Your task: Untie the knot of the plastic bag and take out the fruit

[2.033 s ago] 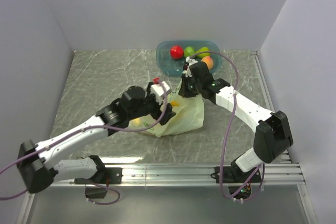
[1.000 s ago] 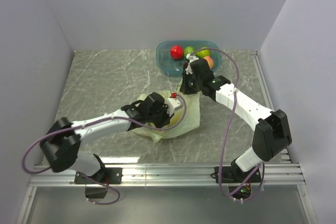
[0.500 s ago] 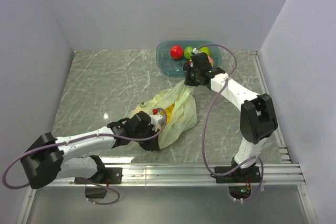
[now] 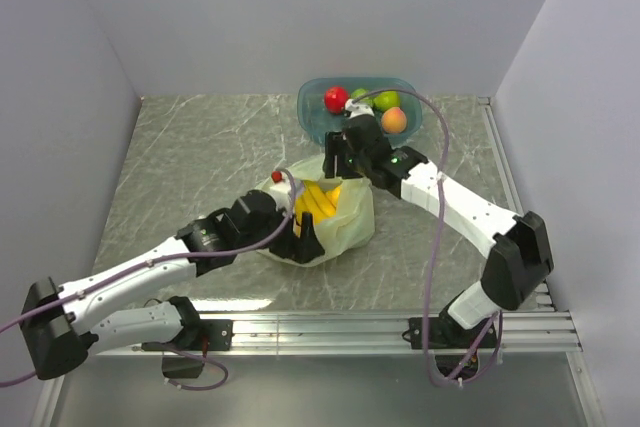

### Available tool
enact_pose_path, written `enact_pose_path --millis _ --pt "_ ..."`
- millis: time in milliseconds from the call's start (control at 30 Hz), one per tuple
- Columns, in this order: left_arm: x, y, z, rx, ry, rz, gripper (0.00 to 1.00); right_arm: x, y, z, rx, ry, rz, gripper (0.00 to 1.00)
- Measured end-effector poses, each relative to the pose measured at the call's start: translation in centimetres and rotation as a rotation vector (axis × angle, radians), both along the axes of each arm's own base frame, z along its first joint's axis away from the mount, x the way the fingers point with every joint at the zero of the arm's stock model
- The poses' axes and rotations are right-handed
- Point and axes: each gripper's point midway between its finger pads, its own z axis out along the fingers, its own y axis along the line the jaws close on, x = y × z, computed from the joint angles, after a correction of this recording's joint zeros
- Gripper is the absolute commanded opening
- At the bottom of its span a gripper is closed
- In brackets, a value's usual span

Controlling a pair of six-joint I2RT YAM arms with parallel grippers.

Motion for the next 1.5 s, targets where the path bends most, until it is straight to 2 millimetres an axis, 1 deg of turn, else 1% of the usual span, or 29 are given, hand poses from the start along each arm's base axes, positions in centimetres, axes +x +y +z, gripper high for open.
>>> enact_pose_path --millis 33,100,167,200,267,300,367,433,467,533,567,633,700,767,800,833,867,900,933,967,1000,1033,1100,1167,1233,1300,1333,1400,1500 --pt "0.7 -0.2 1.8 -0.030 -0.030 0.031 0.82 -0.9 0.6 0.6 -0.002 -0.013 0.009 0.68" --pt "2.0 -0.3 4.4 -0.071 -0.077 0.098 0.79 -2.4 1.5 1.1 -0.001 -0.028 0.017 0.67" --pt "3.3 0.2 5.6 -0.084 -0.104 0.182 0.78 -3.5 1.8 0.5 -0.009 -0.019 0.011 0.66" --pt "3.7 0.5 5.6 -0.077 -0.109 0.213 0.77 -3.9 1.6 -0.4 -0.023 -0.004 -0.001 0.65" --pt "4.6 1.3 4.3 -0.041 -0.098 0.299 0.77 -4.6 0.3 -3.0 -0.066 0.038 -0.039 0.63" --pt "5.0 1.6 3.2 -0.013 -0.087 0.332 0.76 -5.1 -0.6 -4.7 -0.090 0.064 -0.060 0.60" --pt "5.3 2.7 0.4 0.059 -0.054 0.392 0.75 -6.3 -2.5 -7.8 -0.140 0.120 -0.097 0.60" --pt "5.3 4.3 -3.2 0.159 -0.010 0.451 0.74 -7.9 -4.6 -11.0 -0.180 0.179 -0.130 0.60" --pt "5.2 5.0 -4.5 0.199 0.009 0.471 0.74 -8.7 -5.6 -12.4 -0.189 0.205 -0.147 0.60" --pt "5.0 6.6 -6.8 0.264 0.044 0.518 0.69 -10.2 -7.4 -14.4 -0.180 0.246 -0.182 0.60" --pt "4.9 7.3 -7.6 0.280 0.062 0.543 0.67 -10.7 -7.9 -14.9 -0.155 0.256 -0.196 0.60" --pt "4.9 8.3 -8.2 0.283 0.072 0.579 0.60 -10.7 -8.1 -14.9 -0.093 0.246 -0.214 0.60" --pt "5.0 8.8 -8.2 0.268 0.070 0.597 0.51 -10.7 -8.0 -14.8 -0.056 0.233 -0.209 0.62" --pt "5.1 9.0 -7.7 0.241 0.061 0.601 0.44 -10.6 -7.7 -14.5 -0.042 0.219 -0.189 0.66" --pt "5.1 8.8 -7.3 0.217 0.055 0.596 0.38 -10.7 -7.6 -14.2 -0.042 0.210 -0.169 0.67" --pt "5.2 8.5 -6.8 0.193 0.049 0.589 0.35 -10.7 -7.4 -13.7 -0.044 0.194 -0.147 0.68" --pt "5.2 8.2 -6.3 0.171 0.040 0.578 0.29 -10.8 -7.1 -13.1 -0.046 0.175 -0.121 0.69" --pt "5.3 7.8 -5.8 0.146 0.032 0.565 0.17 -10.9 -6.8 -12.2 -0.047 0.152 -0.091 0.69" --pt "5.4 7.4 -5.4 0.123 0.026 0.555 0.12 -10.9 -6.4 -11.3 -0.043 0.129 -0.066 0.69" --pt "5.4 7.2 -5.1 0.110 0.020 0.543 0.05 -10.7 -5.6 -9.7 -0.032 0.092 -0.030 0.69" --pt "5.4 7.0 -4.9 0.103 0.017 0.537 0.03 -10.5 -4.9 -8.3 -0.020 0.063 -0.007 0.69" --pt "5.4 7.0 -4.9 0.100 0.015 0.532 0.01 -10.2 -4.0 -6.6 -0.002 0.024 0.020 0.68" --pt "5.4 6.9 -4.9 0.101 0.014 0.528 0.01 -9.8 -2.1 -3.0 0.037 -0.051 0.080 0.68" --pt "5.3 7.0 -4.9 0.103 0.016 0.530 0.01 -9.7 -0.3 -0.3 0.077 -0.105 0.139 0.67" --pt "5.2 7.3 -5.0 0.105 0.027 0.545 0.01 -10.0 1.4 1.3 0.106 -0.134 0.211 0.67" --pt "5.0 7.9 -5.2 0.119 0.041 0.578 0.01 -10.4 3.2 1.7 0.119 -0.132 0.286 0.66" --pt "4.9 8.3 -5.3 0.127 0.048 0.594 0.01 -10.5 4.2 1.3 0.115 -0.121 0.322 0.67" --pt "4.7 9.3 -5.7 0.158 0.067 0.645 0.01 -10.9 5.9 -0.5 0.099 -0.080 0.390 0.67" --pt "4.2 10.7 -6.0 0.186 0.090 0.711 0.01 -12.0 7.5 -4.4 0.050 0.005 0.468 0.68"
